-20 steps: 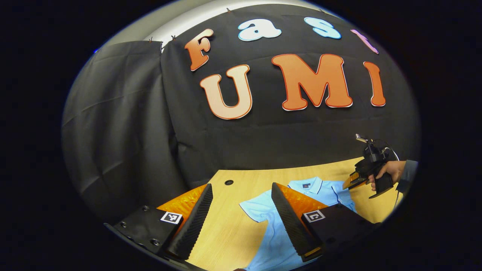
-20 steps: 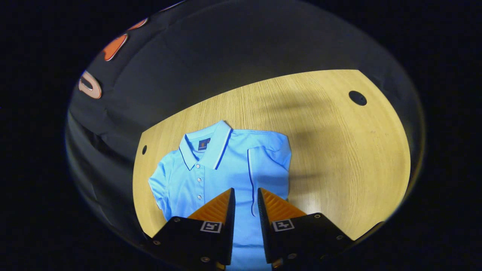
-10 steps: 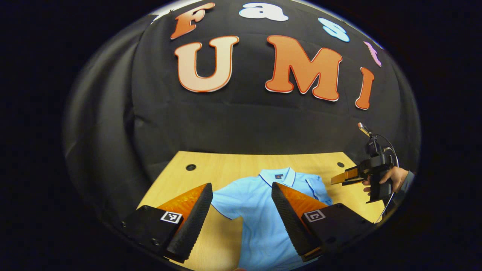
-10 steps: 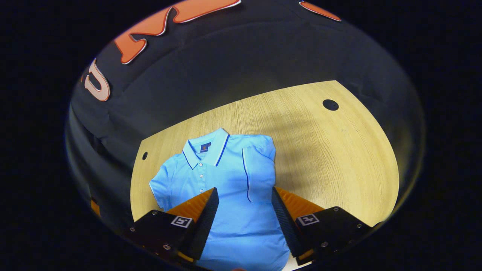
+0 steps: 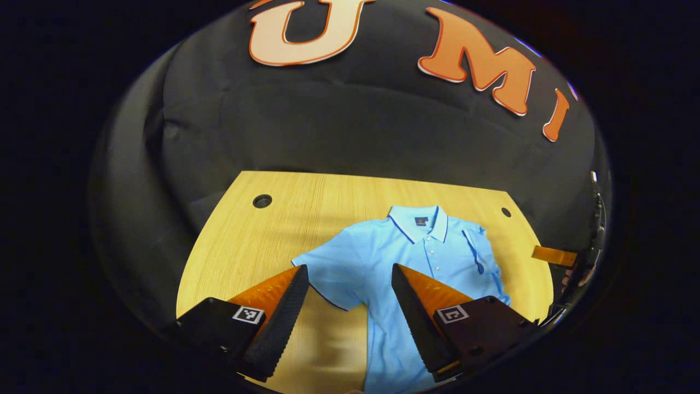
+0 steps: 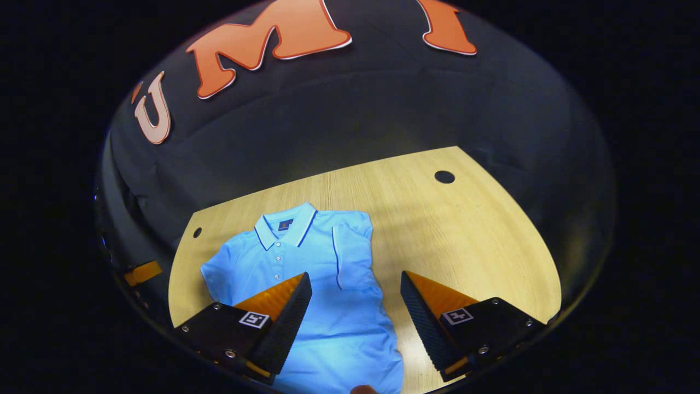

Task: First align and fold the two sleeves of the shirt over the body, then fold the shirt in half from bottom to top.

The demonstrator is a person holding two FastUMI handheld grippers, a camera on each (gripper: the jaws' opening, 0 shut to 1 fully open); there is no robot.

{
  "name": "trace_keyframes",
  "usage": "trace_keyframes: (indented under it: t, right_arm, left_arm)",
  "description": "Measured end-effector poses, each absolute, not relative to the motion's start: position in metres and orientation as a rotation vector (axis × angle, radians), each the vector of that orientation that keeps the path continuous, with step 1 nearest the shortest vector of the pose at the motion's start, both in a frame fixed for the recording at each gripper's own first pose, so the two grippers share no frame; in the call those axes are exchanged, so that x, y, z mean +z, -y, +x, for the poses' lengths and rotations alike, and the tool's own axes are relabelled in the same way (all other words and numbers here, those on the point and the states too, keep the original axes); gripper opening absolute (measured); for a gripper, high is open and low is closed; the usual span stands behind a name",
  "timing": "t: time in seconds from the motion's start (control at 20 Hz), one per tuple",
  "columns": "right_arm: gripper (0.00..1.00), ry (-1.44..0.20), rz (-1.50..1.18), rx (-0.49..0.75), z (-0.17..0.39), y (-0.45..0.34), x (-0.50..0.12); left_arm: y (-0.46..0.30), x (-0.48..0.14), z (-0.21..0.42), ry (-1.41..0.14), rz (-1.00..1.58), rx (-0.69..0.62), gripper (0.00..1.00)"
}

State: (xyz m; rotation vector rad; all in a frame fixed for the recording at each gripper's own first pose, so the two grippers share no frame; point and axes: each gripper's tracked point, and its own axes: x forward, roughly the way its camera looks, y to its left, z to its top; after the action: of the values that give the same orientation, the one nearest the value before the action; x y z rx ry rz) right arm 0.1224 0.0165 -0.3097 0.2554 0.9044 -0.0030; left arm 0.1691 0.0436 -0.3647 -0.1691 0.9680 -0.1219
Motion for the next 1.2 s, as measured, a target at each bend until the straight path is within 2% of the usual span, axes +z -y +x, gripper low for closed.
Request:
trace_keyframes:
  t: [0.45, 0.8, 1.0, 1.2]
  right_arm:
    - [0.99, -0.639, 0.244, -0.105, 0.117, 0.012, -0.245]
    - [0.98, -0.552, 0.205, -0.161, 0.095, 0.037, -0.218]
    - [0.99, -0.516, 0.17, -0.17, 0.084, 0.042, -0.2]
    - [0.98, -0.48, 0.174, -0.169, 0.073, 0.041, -0.183]
  left_arm:
    - [-0.05, -0.455, 0.184, -1.261, -0.211, -0.089, 0.99]
    - [-0.053, -0.504, 0.177, -1.5, -0.286, -0.063, 0.99]
    - [-0.066, -0.519, 0.179, -1.571, -0.307, 0.002, 0.94]
    - [-0.073, -0.53, 0.184, -1.595, -0.25, 0.031, 0.94]
